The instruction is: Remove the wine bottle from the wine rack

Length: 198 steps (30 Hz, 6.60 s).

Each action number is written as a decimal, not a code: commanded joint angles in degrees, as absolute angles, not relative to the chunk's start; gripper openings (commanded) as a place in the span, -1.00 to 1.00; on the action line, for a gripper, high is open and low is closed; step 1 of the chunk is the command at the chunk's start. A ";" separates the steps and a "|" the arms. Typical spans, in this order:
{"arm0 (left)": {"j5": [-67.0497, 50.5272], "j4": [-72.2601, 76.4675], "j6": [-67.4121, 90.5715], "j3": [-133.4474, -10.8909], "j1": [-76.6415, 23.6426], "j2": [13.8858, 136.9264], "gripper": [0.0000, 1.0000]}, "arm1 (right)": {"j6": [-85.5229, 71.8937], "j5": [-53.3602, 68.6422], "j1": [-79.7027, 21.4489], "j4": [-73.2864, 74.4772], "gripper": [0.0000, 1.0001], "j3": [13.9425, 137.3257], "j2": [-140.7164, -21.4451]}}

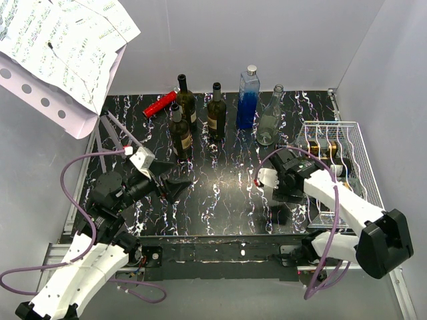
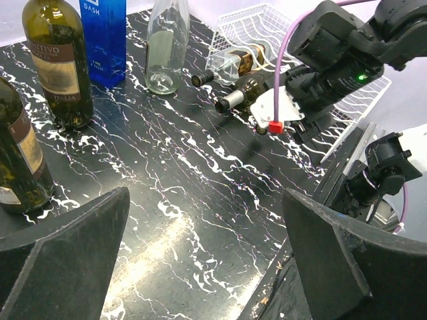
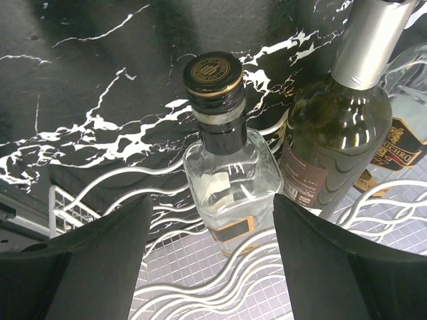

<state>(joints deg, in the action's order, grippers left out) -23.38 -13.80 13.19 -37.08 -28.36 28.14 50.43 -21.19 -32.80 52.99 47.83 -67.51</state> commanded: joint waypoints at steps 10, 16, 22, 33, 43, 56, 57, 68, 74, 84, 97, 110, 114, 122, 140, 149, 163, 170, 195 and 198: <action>-23.29 -13.97 12.74 -37.18 -28.92 25.67 0.96 | 53.70 -17.49 -28.74 46.76 0.49 47.12 -75.06; -22.68 -14.15 12.66 -37.18 -29.44 25.58 0.96 | 53.96 -15.73 -26.90 43.33 0.39 46.14 -77.60; -21.89 -14.15 12.48 -37.18 -29.62 25.22 0.96 | 54.40 -16.08 -26.19 40.35 0.36 44.91 -79.89; -21.62 -14.15 12.39 -37.18 -29.71 24.96 0.96 | 56.51 -17.49 -23.73 34.11 0.31 41.05 -78.22; -21.18 -14.33 12.39 -37.18 -29.79 24.35 0.96 | 55.81 -15.03 -23.20 36.03 0.15 42.62 -78.93; -21.27 -14.06 12.48 -37.09 -29.79 24.43 0.96 | 56.08 -11.52 -24.17 40.33 -0.48 42.19 -69.79; -21.18 -14.06 12.48 -37.09 -29.79 24.43 0.96 | 56.07 -11.51 -24.34 40.95 -0.55 42.10 -69.09; -21.09 -13.89 12.48 -37.00 -29.79 24.79 0.96 | 54.84 -9.67 -28.30 46.68 -0.97 42.98 -62.14; -20.83 -14.06 12.57 -37.09 -29.79 24.87 0.96 | 54.15 -12.04 -31.37 45.00 -0.97 42.97 -63.80; -20.30 -14.24 12.57 -37.18 -29.79 24.96 0.96 | 48.87 -10.55 -38.49 45.70 -0.97 45.26 -68.11; -19.95 -14.33 12.39 -37.18 -29.79 25.14 0.96 | 43.78 -10.28 -46.48 47.20 -0.97 48.52 -71.36; -17.85 -14.94 12.48 -37.44 -29.79 25.14 0.96 | 38.76 -8.97 -54.05 47.37 -0.97 53.79 -76.73; -15.30 -15.55 12.48 -37.53 -29.79 24.35 0.96 | 37.44 -8.35 -56.33 47.90 -0.97 56.16 -77.61; -9.32 -16.61 12.57 -37.71 -29.79 22.06 0.96 | 35.42 -4.22 -59.93 47.99 -0.97 61.60 -76.47; -6.94 -17.05 12.83 -37.35 -29.79 20.13 0.96 | 16.18 -3.61 -61.44 33.86 -0.97 71.01 -68.91; -7.29 -17.05 12.92 -37.09 -29.79 19.07 0.96 | 4.14 -6.31 -61.44 10.65 -0.97 65.48 -65.13; 4.30 -18.10 11.69 -37.00 -29.79 15.03 0.96 | -0.18 -16.87 -59.34 -7.29 -0.97 72.85 -79.44; 6.85 -18.37 11.60 -37.00 -29.79 13.45 0.96 | 3.34 -18.45 -54.41 -12.38 -0.97 77.95 -86.39; 6.33 -17.93 11.34 -36.83 -29.79 14.33 0.96 | -1.67 -19.33 -46.85 -25.84 -0.58 80.07 -96.50; 6.24 -17.93 11.34 -36.83 -29.79 14.50 0.96 | -1.76 -19.60 -46.85 -25.75 -0.27 78.93 -95.45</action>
<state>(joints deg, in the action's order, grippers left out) 5.58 -17.80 11.99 -37.06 -29.54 13.56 -0.69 -17.10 -47.09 -13.91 77.54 -98.65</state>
